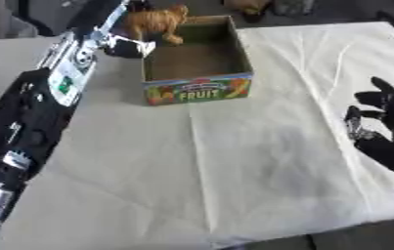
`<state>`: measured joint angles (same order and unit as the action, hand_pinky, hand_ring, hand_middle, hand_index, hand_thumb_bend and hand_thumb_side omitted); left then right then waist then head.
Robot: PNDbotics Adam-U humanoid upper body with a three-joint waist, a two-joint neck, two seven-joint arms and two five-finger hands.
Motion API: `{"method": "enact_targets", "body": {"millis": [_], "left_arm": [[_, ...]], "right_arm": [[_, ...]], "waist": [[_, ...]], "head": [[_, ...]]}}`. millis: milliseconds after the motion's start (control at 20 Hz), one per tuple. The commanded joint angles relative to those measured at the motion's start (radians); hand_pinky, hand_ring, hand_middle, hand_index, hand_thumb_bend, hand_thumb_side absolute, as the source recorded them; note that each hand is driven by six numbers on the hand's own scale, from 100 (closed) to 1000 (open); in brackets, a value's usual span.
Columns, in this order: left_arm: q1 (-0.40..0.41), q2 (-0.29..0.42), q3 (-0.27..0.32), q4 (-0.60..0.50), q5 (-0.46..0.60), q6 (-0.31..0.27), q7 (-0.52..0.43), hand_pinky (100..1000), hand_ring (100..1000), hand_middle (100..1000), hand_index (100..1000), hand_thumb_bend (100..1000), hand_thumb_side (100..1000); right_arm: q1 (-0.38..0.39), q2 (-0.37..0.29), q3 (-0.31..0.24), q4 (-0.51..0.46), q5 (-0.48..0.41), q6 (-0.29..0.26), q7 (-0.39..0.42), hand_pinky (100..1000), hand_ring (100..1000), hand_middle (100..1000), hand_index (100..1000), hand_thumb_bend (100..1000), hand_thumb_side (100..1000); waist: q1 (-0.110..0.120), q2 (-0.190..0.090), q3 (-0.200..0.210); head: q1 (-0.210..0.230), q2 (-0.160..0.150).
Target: Pick up objects on the table and place them in the box.
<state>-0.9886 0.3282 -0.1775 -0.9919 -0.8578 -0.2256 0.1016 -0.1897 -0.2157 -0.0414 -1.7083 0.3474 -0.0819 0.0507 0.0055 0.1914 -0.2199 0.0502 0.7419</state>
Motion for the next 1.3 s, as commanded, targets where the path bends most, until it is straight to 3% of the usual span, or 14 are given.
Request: {"method": "enact_targets", "body": {"millis": [50,400,500,550,700,1050,1300], "left_arm": [[-0.040,0.004,0.029,0.037,-0.041,0.000,0.055,307,384,404,511,314,100],[-0.037,0.013,0.038,0.098,-0.115,-0.001,0.089,365,436,453,548,345,100],[-0.035,0.012,0.036,0.112,-0.139,-0.002,0.072,425,484,495,586,465,108],[-0.034,0.012,0.034,0.117,-0.153,-0.004,0.057,478,521,526,613,548,123],[-0.032,0.010,0.030,0.129,-0.197,-0.009,-0.009,548,586,588,652,645,161],[-0.022,0.008,0.026,0.134,-0.224,-0.044,-0.181,575,612,586,667,714,185],[-0.020,0.017,0.035,0.094,-0.164,-0.057,-0.269,604,633,585,678,746,201]], "right_arm": [[-0.022,-0.013,0.010,-0.017,-0.013,-0.005,0.013,775,851,755,994,100,350],[-0.057,-0.011,0.046,-0.020,-0.019,-0.017,0.048,775,852,756,995,100,347],[-0.059,-0.013,0.047,-0.020,-0.020,-0.017,0.051,775,852,756,995,100,344],[-0.060,-0.013,0.047,-0.020,-0.020,-0.017,0.051,775,852,756,995,100,343],[-0.060,-0.013,0.047,-0.019,-0.021,-0.017,0.051,775,852,756,994,100,341],[-0.058,-0.013,0.044,-0.018,-0.020,-0.017,0.050,775,853,756,994,100,339],[-0.056,-0.014,0.042,-0.016,-0.019,-0.017,0.050,775,852,756,990,100,339]], "waist": [[0.001,-0.005,-0.016],[0.015,0.028,-0.083],[0.014,0.032,-0.091],[0.013,0.033,-0.092],[0.012,0.033,-0.094],[0.010,0.027,-0.091],[0.012,0.021,-0.086]], "head": [[0.005,-0.030],[0.024,-0.085],[0.027,-0.090],[0.029,-0.091],[0.031,-0.090],[0.031,-0.085],[0.028,-0.077]]}}
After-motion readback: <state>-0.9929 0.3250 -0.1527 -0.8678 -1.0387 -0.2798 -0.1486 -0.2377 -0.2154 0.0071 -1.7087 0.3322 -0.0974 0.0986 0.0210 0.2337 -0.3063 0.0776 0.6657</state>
